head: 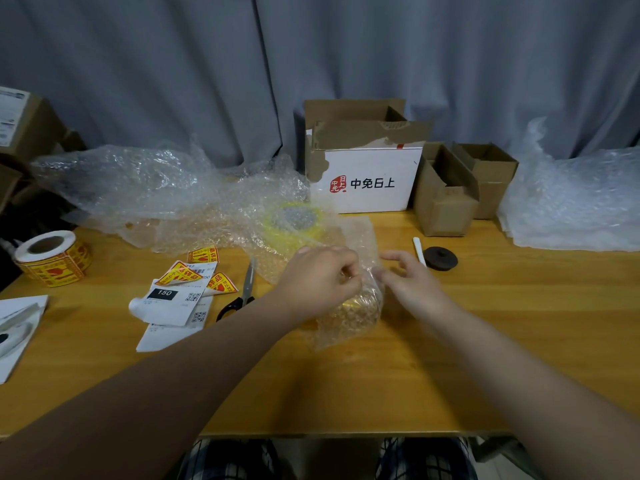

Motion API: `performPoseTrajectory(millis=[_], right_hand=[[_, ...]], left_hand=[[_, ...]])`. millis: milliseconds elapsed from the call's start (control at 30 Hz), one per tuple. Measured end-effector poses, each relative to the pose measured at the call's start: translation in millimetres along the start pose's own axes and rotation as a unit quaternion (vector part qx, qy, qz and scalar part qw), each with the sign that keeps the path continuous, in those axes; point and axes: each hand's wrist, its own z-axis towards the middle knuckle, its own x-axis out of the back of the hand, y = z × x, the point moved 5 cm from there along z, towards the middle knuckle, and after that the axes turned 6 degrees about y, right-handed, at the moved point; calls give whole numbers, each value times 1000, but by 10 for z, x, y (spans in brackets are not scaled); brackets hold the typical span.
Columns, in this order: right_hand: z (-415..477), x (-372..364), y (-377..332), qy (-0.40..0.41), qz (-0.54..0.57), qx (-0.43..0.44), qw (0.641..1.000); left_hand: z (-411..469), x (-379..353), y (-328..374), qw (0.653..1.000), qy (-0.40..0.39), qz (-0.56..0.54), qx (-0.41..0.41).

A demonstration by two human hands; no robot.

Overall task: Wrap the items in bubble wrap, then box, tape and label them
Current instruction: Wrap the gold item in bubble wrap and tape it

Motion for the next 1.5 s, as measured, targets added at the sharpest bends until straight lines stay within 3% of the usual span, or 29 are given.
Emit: performPoseTrajectory(millis=[67, 133, 200, 300, 367, 400, 467, 533, 633, 700, 767, 867, 967, 1167, 1333, 1500], right_hand=[[-143, 67, -123, 85, -36, 117, 989], [-301, -17, -255, -2, -37, 205, 978], [-379, -139, -304, -121, -167, 233, 950], [-351, -284, -370, -152, -427, 270, 849], [-330, -395, -414, -125, -537, 277, 787], [-316, -438, -429, -115, -561, 271, 774], [-277, -471, -428, -104, -553, 250, 788], [-286, -462, -425, -102, -527, 246, 807], [-327, -461, -396, -88, -485, 275, 825], [-360, -466, -371, -79, -466, 291, 832], [-387, -461, -356, -69, -454, 299, 837], [-406, -439, -331, -57, -427, 305, 849], [-400, -374, -281, -43, -387, 290, 874], [-367, -318, -229, -23, -361, 276, 891], [-367, -304, -196, -28, -354, 270, 895], [-367, -256, -166, -25, -310, 249, 917]], left_hand=[[-10, -2, -2, 1000, -2, -7, 5], [-16, 0, -31, 999, -8, -25, 27], [-3, 17, -82, 996, -15, -65, 56], [42, 56, -149, 983, -13, -167, 80], [25, 116, -178, 965, 17, -242, 99], [-4, 151, -216, 956, 38, -268, 114], [-93, 235, -348, 948, 92, -268, 144], [-195, 318, -592, 954, 123, -187, 202], [-340, 306, -1045, 937, 38, -47, 344], [-407, 216, -1204, 904, 0, -95, 416], [-374, 178, -1252, 878, 30, -162, 449], [-239, 150, -1238, 837, 67, -269, 472], [-150, 89, -1239, 791, 50, -339, 507], [-68, 77, -1296, 840, 57, -286, 457], [-187, 77, -1380, 800, 96, -345, 482], [-213, -14, -1276, 807, 131, -317, 481]])
